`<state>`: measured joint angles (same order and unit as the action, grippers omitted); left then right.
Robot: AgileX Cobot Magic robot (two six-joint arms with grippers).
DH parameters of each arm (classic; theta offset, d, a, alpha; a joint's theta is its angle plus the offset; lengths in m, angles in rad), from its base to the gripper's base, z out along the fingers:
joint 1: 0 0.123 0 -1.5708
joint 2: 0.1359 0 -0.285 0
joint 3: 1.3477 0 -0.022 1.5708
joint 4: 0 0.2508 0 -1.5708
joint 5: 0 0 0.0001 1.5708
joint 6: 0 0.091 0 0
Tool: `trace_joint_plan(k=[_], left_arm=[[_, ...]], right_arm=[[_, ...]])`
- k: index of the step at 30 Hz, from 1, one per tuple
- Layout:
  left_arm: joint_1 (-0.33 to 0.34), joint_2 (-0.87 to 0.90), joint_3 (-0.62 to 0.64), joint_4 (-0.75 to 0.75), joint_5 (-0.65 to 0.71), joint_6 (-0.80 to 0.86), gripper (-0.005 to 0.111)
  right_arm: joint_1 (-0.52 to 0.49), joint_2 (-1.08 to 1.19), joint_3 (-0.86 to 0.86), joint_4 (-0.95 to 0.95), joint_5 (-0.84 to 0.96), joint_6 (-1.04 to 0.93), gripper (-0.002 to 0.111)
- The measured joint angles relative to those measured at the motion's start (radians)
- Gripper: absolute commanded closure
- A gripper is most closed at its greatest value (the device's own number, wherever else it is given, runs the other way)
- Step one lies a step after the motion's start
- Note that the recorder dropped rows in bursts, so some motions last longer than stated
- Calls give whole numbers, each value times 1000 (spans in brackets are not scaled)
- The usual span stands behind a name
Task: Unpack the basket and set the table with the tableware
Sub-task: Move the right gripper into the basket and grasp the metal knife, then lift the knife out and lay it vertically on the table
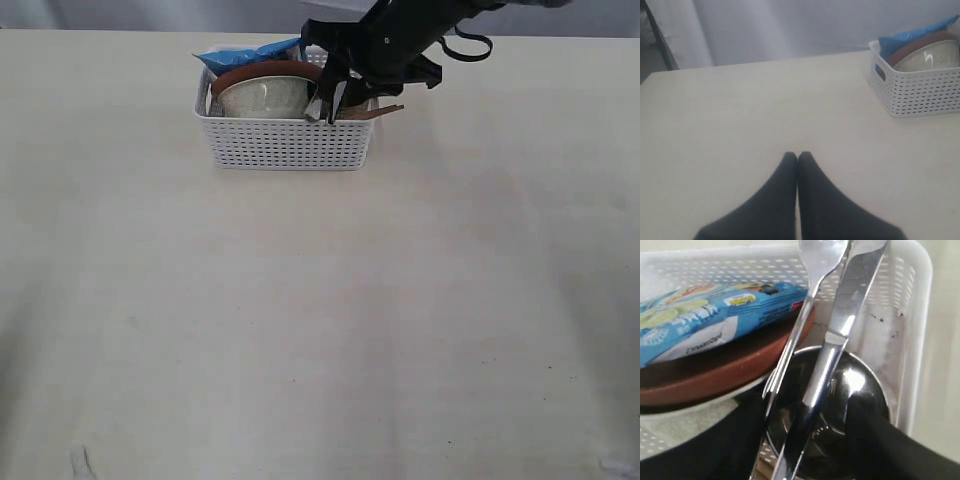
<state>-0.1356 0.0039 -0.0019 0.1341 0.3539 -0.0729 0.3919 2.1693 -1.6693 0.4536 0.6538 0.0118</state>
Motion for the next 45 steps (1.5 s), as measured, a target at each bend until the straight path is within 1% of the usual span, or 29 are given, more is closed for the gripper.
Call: trace_joint_plan(k=[2, 3, 4, 6, 7, 8, 9, 17, 24, 35, 41, 45], left_arm=[[0, 0, 0, 0, 0, 0, 106], [0, 0, 0, 0, 0, 0, 106], [0, 0, 0, 0, 0, 0, 106], [0, 0, 0, 0, 0, 0, 106], [0, 0, 0, 0, 0, 0, 106], [0, 0, 0, 0, 0, 0, 106], [0, 0, 0, 0, 0, 0, 106], [0, 0, 0, 0, 0, 0, 106], [0, 0, 0, 0, 0, 0, 106], [0, 0, 0, 0, 0, 0, 106], [0, 0, 0, 0, 0, 0, 106], [0, 0, 0, 0, 0, 0, 106]], right_arm=[[0, 0, 0, 0, -4, 0, 61], [0, 0, 0, 0, -9, 0, 63], [0, 0, 0, 0, -11, 0, 68], [0, 2, 0, 0, -18, 0, 81], [0, 2, 0, 0, -20, 0, 94], [0, 4, -2, 0, -23, 0, 99], [0, 4, -2, 0, -23, 3, 109], [0, 2, -2, -4, -24, 5, 109], [0, -62, -2, -77, -8, 5, 109], [0, -125, -2, -95, 80, 5, 109], [0, -207, 0, -119, 179, 5, 109], [0, -290, 79, -117, 192, 5, 109]])
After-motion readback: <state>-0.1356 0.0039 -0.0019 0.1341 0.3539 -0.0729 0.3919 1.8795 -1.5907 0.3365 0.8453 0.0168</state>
